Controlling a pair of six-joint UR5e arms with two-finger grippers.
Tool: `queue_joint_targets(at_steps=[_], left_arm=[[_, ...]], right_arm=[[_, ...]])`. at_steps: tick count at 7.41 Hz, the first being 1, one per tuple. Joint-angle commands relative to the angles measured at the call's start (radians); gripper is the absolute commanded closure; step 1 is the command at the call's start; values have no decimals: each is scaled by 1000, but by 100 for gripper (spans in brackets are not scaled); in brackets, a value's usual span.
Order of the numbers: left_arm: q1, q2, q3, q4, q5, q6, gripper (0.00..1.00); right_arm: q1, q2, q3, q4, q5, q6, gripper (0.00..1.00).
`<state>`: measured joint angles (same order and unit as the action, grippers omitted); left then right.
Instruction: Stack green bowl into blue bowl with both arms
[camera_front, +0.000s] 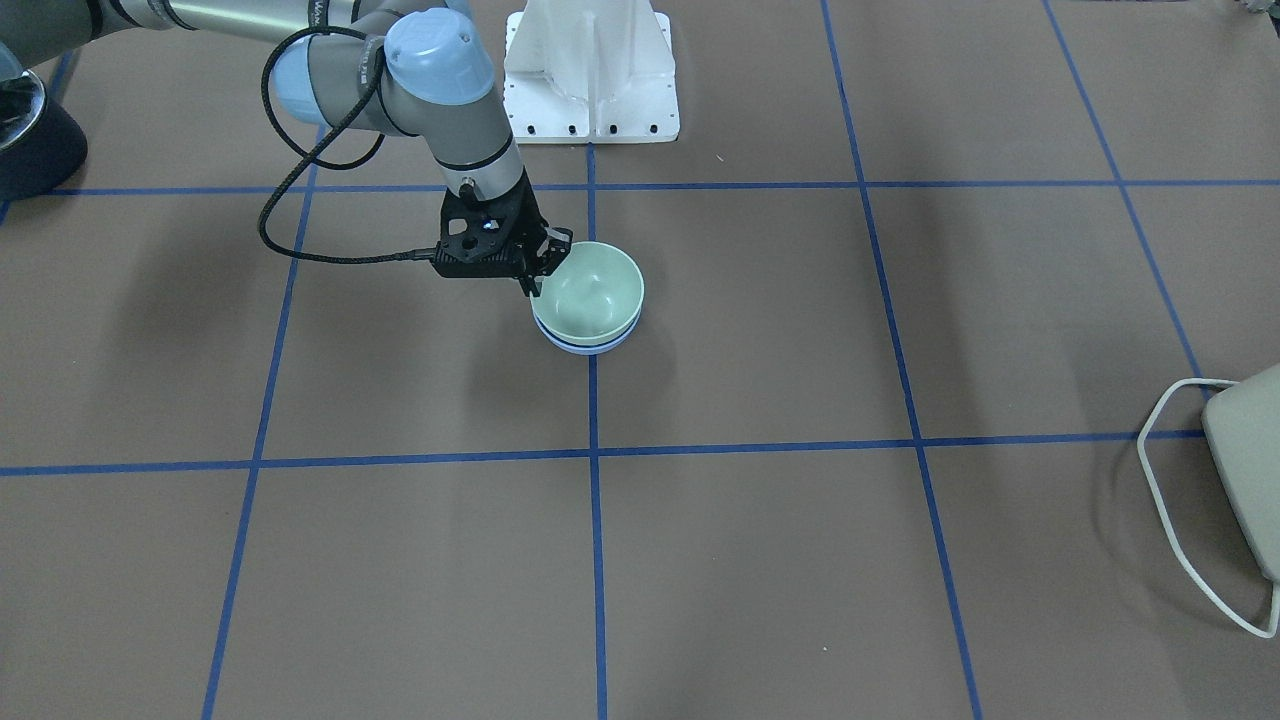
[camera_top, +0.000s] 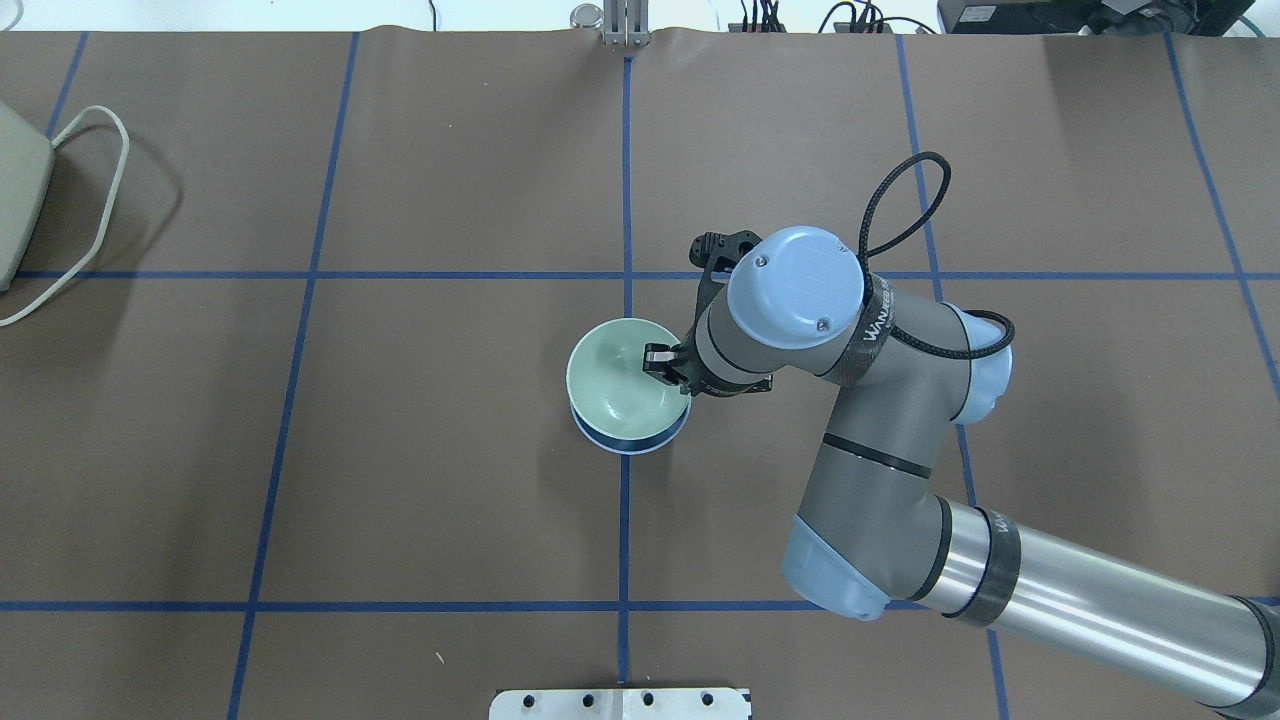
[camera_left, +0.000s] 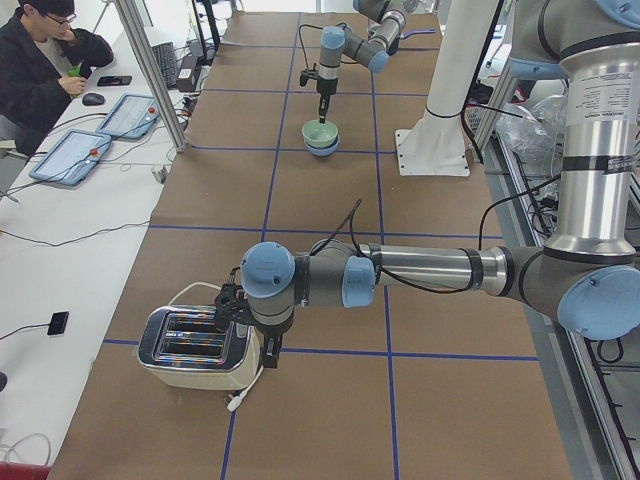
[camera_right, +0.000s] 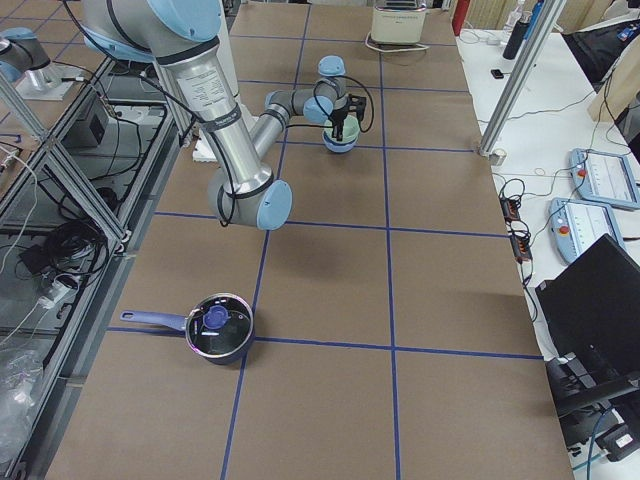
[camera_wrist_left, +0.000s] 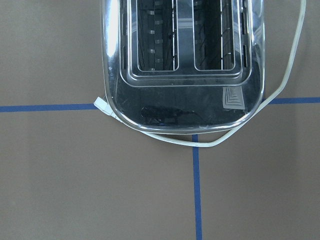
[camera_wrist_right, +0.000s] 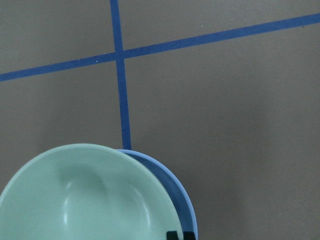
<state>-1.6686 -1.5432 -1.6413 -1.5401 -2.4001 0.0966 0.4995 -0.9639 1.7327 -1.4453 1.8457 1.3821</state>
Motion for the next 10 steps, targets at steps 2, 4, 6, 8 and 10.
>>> queue_joint_targets(at_steps=[2, 4, 6, 8, 10], left_arm=[[1, 0, 0, 0, -1, 0, 2], [1, 0, 0, 0, -1, 0, 2], [1, 0, 0, 0, -1, 0, 1], [1, 0, 1, 0, -1, 0, 2], [1, 0, 1, 0, 1, 0, 1]], right_arm=[[-10, 2, -21, 2, 0, -2, 100], [-12, 5, -27, 2, 0, -2, 100], [-13, 5, -33, 2, 0, -3, 100], [-13, 7, -36, 2, 1, -3, 95], [-13, 5, -33, 19, 1, -3, 38]])
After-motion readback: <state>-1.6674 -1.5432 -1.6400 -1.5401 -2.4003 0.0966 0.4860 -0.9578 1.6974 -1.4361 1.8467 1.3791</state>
